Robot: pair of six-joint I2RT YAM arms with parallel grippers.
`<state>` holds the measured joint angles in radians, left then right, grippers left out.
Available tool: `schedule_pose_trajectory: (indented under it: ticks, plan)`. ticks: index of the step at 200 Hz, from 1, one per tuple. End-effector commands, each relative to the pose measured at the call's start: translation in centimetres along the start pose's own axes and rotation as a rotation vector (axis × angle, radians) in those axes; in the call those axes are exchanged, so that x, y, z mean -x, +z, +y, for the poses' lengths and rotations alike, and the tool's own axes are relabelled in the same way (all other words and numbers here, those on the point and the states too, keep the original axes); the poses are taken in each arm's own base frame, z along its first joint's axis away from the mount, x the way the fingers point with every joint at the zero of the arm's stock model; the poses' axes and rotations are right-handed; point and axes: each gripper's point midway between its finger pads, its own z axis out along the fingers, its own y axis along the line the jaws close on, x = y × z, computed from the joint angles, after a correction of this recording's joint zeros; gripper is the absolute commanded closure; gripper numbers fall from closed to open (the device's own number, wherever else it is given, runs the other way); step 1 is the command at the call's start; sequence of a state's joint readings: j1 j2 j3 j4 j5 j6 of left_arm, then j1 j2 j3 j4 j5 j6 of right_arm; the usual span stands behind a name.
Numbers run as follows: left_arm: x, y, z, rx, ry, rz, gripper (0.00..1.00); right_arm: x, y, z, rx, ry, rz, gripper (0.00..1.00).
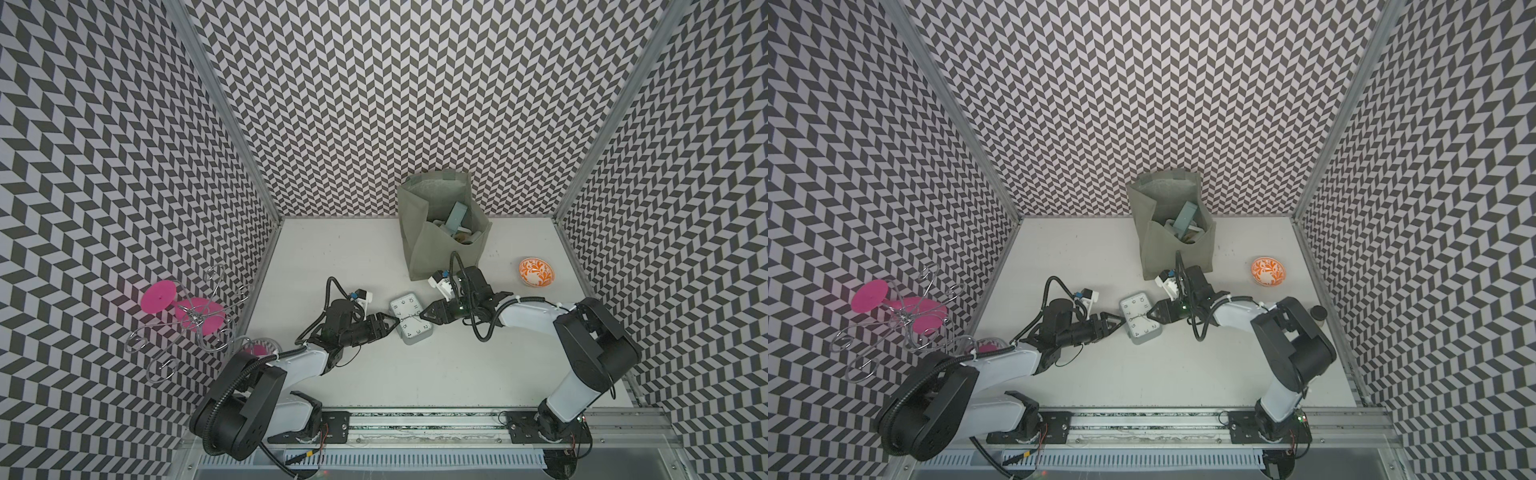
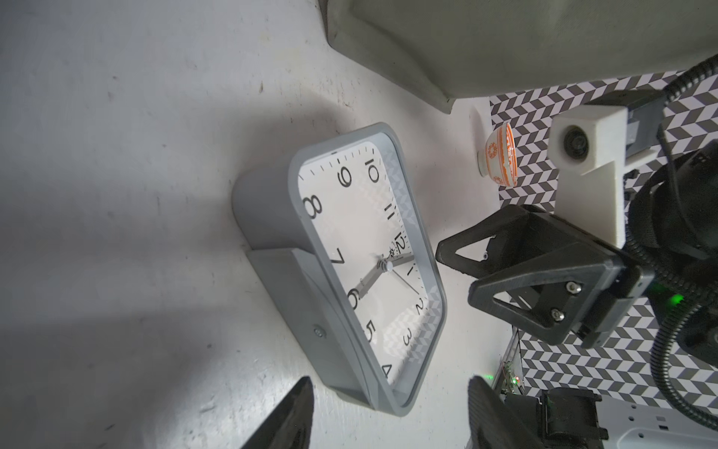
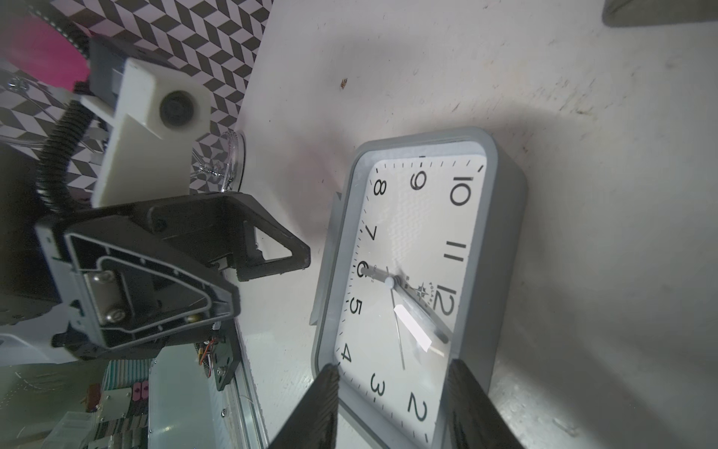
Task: Put the alarm clock into the canvas bag
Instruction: Adjust the alarm at the center of the board.
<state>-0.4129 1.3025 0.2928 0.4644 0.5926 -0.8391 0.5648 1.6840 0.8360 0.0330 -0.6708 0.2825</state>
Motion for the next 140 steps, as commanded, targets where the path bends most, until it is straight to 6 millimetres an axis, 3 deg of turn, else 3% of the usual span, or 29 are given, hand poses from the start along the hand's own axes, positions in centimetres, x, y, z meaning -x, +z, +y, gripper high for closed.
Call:
schedule_pose_trajectory:
  ticks: [1, 87, 140]
  plan:
    - [0.4, 0.4, -1.0, -0.041, 0.027, -0.006, 0.37, 0.5, 0.4, 0.9, 0.034, -0.023, -0.024, 0.56]
    - [0.3, 1.7, -0.5, -0.036, 0.039, 0.027, 0.52, 2.6, -0.9, -1.2, -0.109, 0.043, -0.145, 0.60]
    - [0.5, 2.2, -0.6, -0.043, 0.047, 0.030, 0.58, 2.5, 0.3, -1.0, -0.050, 0.069, -0.130, 0.63]
